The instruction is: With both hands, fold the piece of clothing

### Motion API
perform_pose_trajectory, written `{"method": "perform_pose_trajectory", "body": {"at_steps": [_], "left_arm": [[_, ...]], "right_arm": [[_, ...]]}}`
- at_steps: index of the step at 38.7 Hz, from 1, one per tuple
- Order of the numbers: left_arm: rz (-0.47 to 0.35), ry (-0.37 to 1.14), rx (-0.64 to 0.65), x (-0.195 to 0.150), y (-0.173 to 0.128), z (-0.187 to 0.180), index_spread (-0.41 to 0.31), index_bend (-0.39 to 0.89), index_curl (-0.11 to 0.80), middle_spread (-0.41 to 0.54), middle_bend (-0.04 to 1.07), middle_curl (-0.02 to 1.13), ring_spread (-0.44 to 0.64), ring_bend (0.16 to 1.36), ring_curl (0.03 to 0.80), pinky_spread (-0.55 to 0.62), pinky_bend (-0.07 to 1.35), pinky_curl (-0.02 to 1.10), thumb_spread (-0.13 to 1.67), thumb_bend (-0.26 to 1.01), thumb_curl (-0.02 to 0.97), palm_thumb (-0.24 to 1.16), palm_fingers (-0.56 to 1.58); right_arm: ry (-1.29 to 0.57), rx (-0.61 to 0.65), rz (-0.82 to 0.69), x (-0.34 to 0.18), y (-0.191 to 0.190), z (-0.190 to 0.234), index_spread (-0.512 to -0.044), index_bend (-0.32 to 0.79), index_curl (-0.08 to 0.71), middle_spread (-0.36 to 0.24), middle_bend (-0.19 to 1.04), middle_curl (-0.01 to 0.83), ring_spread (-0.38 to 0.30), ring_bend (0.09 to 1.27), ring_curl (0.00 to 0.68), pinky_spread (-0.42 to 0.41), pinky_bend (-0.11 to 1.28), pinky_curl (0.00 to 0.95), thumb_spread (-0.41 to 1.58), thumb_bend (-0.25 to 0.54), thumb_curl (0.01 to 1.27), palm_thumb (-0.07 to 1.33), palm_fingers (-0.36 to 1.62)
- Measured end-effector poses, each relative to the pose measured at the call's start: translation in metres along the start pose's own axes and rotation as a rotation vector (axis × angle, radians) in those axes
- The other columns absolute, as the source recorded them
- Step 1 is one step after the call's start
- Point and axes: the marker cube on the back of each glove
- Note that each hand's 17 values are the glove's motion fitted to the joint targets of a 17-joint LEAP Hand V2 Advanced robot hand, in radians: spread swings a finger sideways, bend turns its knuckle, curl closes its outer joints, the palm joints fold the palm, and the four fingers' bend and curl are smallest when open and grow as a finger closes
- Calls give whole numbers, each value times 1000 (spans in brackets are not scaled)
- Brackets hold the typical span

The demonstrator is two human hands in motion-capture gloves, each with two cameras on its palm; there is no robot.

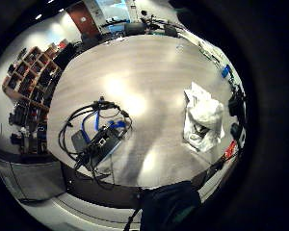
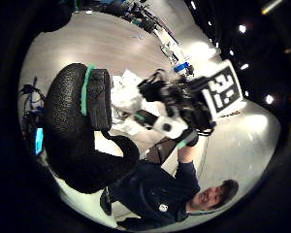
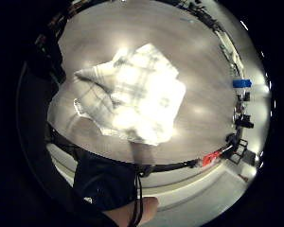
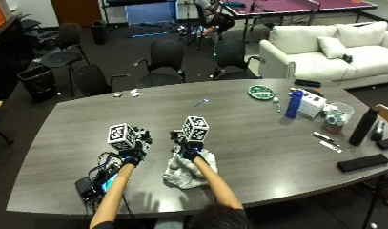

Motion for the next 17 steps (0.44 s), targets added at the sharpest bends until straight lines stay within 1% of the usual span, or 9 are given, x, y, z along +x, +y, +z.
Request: {"method": "perform_pose_trajectory", "body": {"at_steps": [3,5,6,8,9,12,17], "left_arm": [[7,-14,14,6,1,-10,-73,339,492,148,150,260,244,415,323,272,167,339,1352,11,283,344,406],[13,-20,22,9,1,-13,-74,346,493,149,151,261,251,409,321,277,168,333,1359,9,285,350,400],[16,-21,26,11,0,-14,-74,347,493,149,151,261,252,409,321,279,169,332,1361,8,286,352,400],[18,-19,30,14,-1,-16,-74,349,492,151,151,262,255,409,320,287,171,328,1367,8,287,360,399],[15,-19,30,15,-1,-15,-74,350,492,152,151,263,256,409,320,289,171,327,1373,12,290,372,399],[2,-19,24,16,-5,-10,-74,333,487,165,133,256,261,425,326,294,187,330,1389,37,311,428,377],[0,-11,1,18,-9,0,-72,314,481,178,137,251,271,432,326,301,197,334,1396,45,331,462,361]], "right_arm": [[-33,37,19,19,4,-20,-213,99,368,-163,175,500,-222,457,449,-267,583,392,689,-17,681,1018,1010],[-23,71,36,30,11,-34,-210,100,359,-158,174,495,-218,447,442,-256,573,385,719,-18,673,1019,1014],[-6,90,48,36,14,-39,-208,110,358,-178,164,488,-214,443,439,-252,571,383,728,-21,670,1017,1018],[44,123,71,47,20,-46,-205,111,353,-187,158,479,-211,439,436,-247,567,380,752,-21,664,1015,1022],[74,132,81,52,22,-46,-204,111,350,-190,159,475,-209,438,435,-244,562,378,763,-22,661,1013,1022],[134,120,104,64,24,-36,-203,146,360,-184,180,476,-193,404,431,-193,504,367,809,-20,649,1008,971],[114,33,105,70,27,-13,-206,165,370,-192,192,475,-173,357,423,-130,421,349,873,-20,632,996,925]]}}
